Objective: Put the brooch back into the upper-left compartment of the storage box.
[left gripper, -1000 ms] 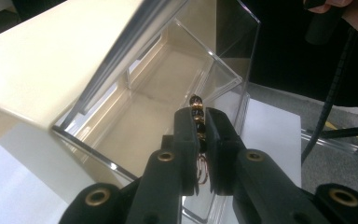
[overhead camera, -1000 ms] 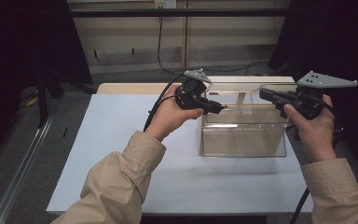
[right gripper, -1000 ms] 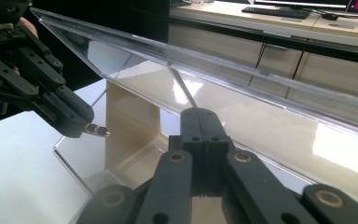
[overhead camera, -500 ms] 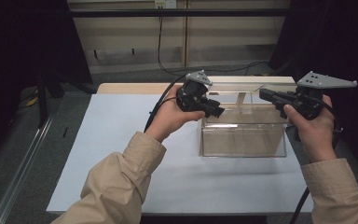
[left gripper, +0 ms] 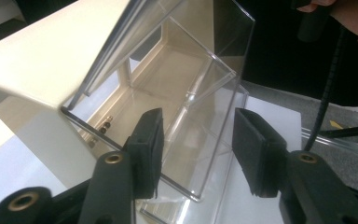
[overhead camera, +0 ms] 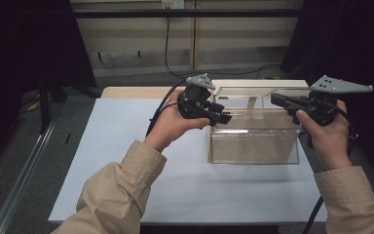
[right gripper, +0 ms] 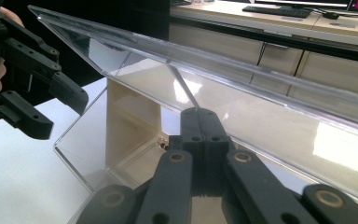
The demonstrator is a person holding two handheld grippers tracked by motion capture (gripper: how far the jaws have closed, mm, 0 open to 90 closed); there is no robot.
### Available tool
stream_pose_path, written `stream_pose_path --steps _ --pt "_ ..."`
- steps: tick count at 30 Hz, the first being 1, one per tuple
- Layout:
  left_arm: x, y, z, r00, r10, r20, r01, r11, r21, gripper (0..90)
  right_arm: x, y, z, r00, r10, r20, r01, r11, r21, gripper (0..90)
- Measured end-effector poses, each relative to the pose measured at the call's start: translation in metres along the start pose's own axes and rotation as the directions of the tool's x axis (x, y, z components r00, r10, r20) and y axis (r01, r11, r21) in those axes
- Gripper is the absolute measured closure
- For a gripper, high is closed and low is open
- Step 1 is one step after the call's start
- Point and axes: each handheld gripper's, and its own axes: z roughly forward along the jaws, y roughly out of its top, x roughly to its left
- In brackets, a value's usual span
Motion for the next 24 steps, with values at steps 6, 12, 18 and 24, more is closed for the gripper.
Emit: stream_pose_path --steps 6,12,18,24 --pt "-0.003 -0.003 -0.005 1.0000 0.001 0.003 -0.001 1.0000 0.002 47.0 0.000 -0.002 -0.001 1.0000 0.006 0.000 -0.006 1.000 0.002 90.0" --pt "-0.004 -0.004 -0.009 1.0000 0.000 -0.001 0.000 0.9999 0.010 41.1 0.001 -0.002 -0.004 1.0000 0.006 -0.004 -0.006 1.000 0.005 90.0" --pt "-0.003 -0.005 -0.012 0.9998 -0.008 -0.016 0.008 0.9999 0.009 36.1 0.002 -0.003 -0.004 1.0000 0.001 -0.010 -0.001 1.000 0.021 90.0" --pt "-0.003 -0.009 -0.015 0.9997 -0.004 -0.022 0.004 0.9998 0.020 34.1 0.005 -0.007 -0.005 0.9999 0.004 -0.015 -0.004 1.000 0.024 90.0"
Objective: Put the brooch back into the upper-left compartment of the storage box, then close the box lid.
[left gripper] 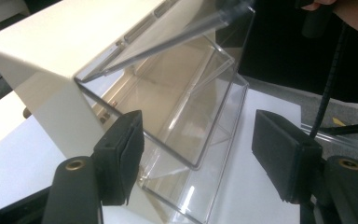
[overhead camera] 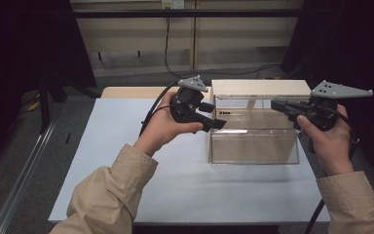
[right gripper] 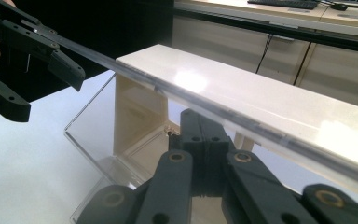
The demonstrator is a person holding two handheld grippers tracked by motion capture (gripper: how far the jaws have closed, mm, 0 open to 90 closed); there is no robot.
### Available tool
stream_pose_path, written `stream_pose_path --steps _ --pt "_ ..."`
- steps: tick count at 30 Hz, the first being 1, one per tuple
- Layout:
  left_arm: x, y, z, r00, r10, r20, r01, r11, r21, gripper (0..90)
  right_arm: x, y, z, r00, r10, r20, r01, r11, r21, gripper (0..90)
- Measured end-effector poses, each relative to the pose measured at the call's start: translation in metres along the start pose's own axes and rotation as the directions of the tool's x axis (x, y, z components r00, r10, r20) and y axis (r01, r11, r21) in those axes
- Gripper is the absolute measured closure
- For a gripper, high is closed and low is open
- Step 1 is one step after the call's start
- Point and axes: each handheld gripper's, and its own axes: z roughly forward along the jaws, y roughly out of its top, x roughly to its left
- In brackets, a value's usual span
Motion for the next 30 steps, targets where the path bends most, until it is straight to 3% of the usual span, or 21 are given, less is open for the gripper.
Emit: stream_pose_path --steps 19,30 --pt "0.002 -0.016 -0.004 1.0000 -0.007 -0.004 0.007 1.0000 -0.003 30.2 0.004 -0.008 -0.010 0.9999 0.010 -0.010 -0.010 1.000 -0.007 90.0" --pt "0.005 -0.029 -0.008 0.9997 -0.022 -0.011 0.022 0.9997 0.006 20.0 0.003 -0.007 -0.008 0.9999 0.006 -0.013 -0.006 1.000 -0.003 90.0"
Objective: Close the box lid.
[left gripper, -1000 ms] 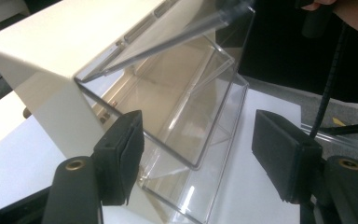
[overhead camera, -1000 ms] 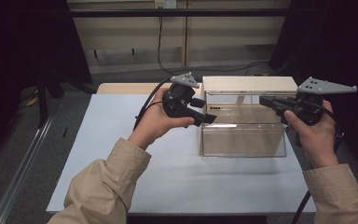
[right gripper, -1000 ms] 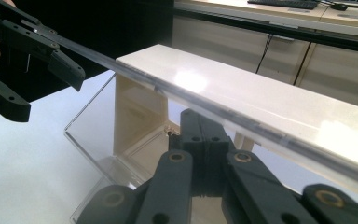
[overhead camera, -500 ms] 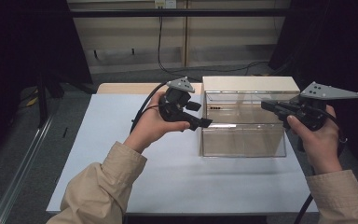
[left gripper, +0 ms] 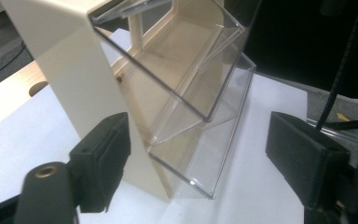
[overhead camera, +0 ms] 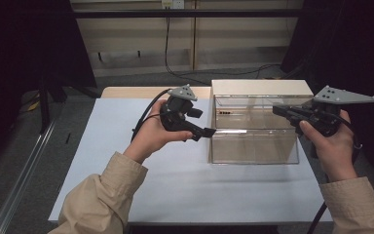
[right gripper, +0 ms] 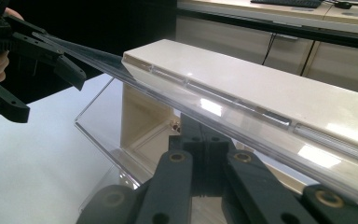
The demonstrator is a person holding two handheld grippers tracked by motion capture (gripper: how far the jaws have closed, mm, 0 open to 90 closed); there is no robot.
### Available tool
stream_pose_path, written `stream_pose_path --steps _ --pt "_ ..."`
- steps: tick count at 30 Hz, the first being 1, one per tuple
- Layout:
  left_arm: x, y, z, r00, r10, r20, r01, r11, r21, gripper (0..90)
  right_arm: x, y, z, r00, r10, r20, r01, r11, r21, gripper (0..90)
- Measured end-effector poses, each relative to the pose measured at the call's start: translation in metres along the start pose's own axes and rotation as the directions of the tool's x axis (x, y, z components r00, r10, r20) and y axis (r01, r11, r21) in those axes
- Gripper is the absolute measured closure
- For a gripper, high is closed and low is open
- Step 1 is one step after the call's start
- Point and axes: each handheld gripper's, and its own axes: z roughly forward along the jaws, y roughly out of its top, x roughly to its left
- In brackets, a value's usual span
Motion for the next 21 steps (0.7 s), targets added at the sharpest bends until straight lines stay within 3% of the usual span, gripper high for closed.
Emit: stream_pose_path --steps 11,21 --pt "0.004 -0.017 -0.007 0.9999 -0.014 -0.005 0.014 0.9999 -0.003 6.8 0.000 -0.003 0.001 1.0000 0.004 -0.006 -0.004 1.000 0.007 90.0" --pt "0.005 -0.029 -0.011 0.9998 0.016 0.008 -0.016 0.9998 0.012 6.1 0.000 -0.008 0.000 1.0000 0.005 0.001 -0.005 1.000 0.010 90.0"
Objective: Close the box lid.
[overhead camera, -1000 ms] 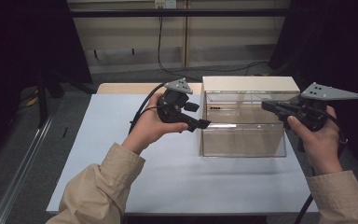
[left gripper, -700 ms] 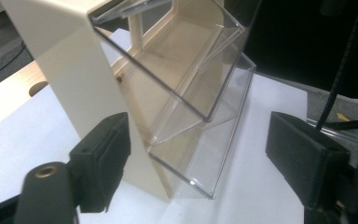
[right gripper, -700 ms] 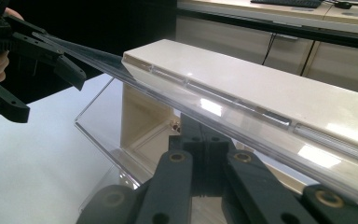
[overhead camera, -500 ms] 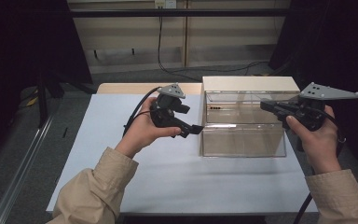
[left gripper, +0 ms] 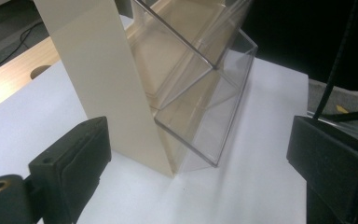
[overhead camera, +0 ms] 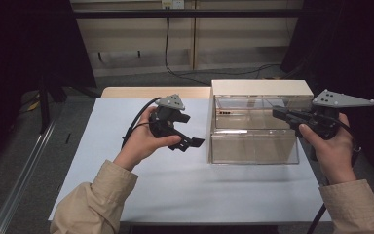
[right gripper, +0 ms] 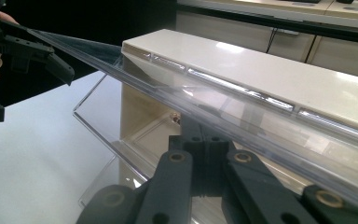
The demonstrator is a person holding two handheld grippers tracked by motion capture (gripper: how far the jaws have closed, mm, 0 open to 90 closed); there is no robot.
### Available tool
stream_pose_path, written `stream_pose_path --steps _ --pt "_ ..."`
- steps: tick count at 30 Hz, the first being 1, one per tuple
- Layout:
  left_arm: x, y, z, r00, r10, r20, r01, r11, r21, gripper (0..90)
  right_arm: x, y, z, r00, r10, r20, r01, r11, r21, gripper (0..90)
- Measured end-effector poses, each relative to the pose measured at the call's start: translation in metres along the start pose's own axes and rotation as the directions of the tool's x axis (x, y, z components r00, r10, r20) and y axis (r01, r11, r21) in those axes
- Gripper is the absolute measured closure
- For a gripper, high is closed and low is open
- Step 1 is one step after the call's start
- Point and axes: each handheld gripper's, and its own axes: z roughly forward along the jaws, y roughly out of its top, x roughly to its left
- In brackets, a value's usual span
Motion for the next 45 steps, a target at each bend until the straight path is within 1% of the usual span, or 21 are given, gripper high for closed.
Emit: stream_pose_path --steps 2,5,7,8,16,17,18,19,21,25,31,33,37,42,44,45 --pt "0.001 -0.003 -0.001 1.0000 0.001 0.001 -0.001 1.0000 0.000 6.0 0.000 -0.001 0.000 1.0000 -0.001 -0.002 0.001 1.000 -0.003 90.0" --pt "0.002 -0.007 -0.003 0.9999 0.004 -0.011 -0.004 1.0000 -0.001 6.2 0.000 -0.003 -0.001 1.0000 0.000 -0.006 0.000 1.000 -0.004 90.0" --pt "0.002 -0.010 -0.004 0.9999 -0.001 -0.013 0.001 1.0000 0.008 6.4 0.000 -0.004 -0.001 1.0000 0.001 -0.006 -0.001 1.000 -0.002 90.0" --pt "0.003 -0.011 -0.004 1.0000 0.000 -0.008 0.000 1.0000 0.008 6.4 0.000 -0.005 -0.001 1.0000 0.003 -0.008 -0.003 1.000 -0.003 90.0" --pt "0.005 -0.021 -0.006 0.9997 -0.015 -0.020 0.016 0.9998 0.010 6.4 0.001 -0.010 -0.002 1.0000 0.002 -0.010 -0.002 1.000 -0.003 90.0" --pt "0.006 -0.022 -0.007 0.9997 -0.009 -0.022 0.010 0.9998 0.016 6.4 0.001 -0.010 -0.002 1.0000 0.002 -0.010 -0.002 1.000 -0.001 90.0" --pt "0.006 -0.024 -0.007 0.9997 -0.013 -0.021 0.014 0.9999 0.008 6.4 0.002 -0.011 -0.002 1.0000 0.003 -0.009 -0.003 1.000 0.001 90.0" --pt "0.006 -0.025 -0.008 0.9998 -0.011 -0.018 0.011 0.9999 0.012 6.4 0.002 -0.012 -0.002 0.9999 0.002 -0.010 -0.002 1.000 0.000 90.0" --pt "0.006 -0.028 -0.008 0.9997 -0.018 -0.019 0.018 0.9998 0.006 6.4 0.002 -0.013 -0.003 0.9999 0.005 -0.013 -0.005 1.000 -0.001 90.0" --pt "0.008 -0.035 -0.010 0.9995 -0.017 -0.026 0.017 0.9998 0.014 6.4 0.002 -0.016 -0.004 0.9999 0.005 -0.015 -0.005 1.000 -0.005 90.0" --pt "0.012 -0.045 -0.011 0.9991 -0.025 -0.033 0.027 0.9991 0.032 6.4 0.004 -0.018 -0.005 0.9999 0.003 -0.017 -0.003 1.000 -0.005 90.0" --pt "0.013 -0.048 -0.012 0.9988 -0.032 -0.036 0.033 0.9990 0.029 6.4 0.004 -0.019 -0.005 0.9999 -0.006 -0.015 0.006 1.000 0.003 90.0" --pt "0.015 -0.056 -0.014 0.9982 -0.044 -0.040 0.045 0.9988 0.018 6.5 0.004 -0.019 -0.006 0.9999 -0.008 -0.013 0.008 1.000 0.004 90.0" --pt "0.016 -0.062 -0.017 0.9975 -0.050 -0.049 0.051 0.9987 0.011 6.5 0.004 -0.020 -0.006 0.9999 -0.006 -0.013 0.006 1.000 0.003 90.0" --pt "0.017 -0.065 -0.018 0.9973 -0.045 -0.058 0.046 0.9987 0.024 6.6 0.005 -0.021 -0.006 0.9999 -0.004 -0.013 0.004 1.000 0.002 90.0" --pt "0.017 -0.066 -0.018 0.9973 -0.047 -0.056 0.048 0.9987 0.020 6.6 0.005 -0.022 -0.006 0.9999 -0.004 -0.012 0.004 1.000 0.002 90.0"
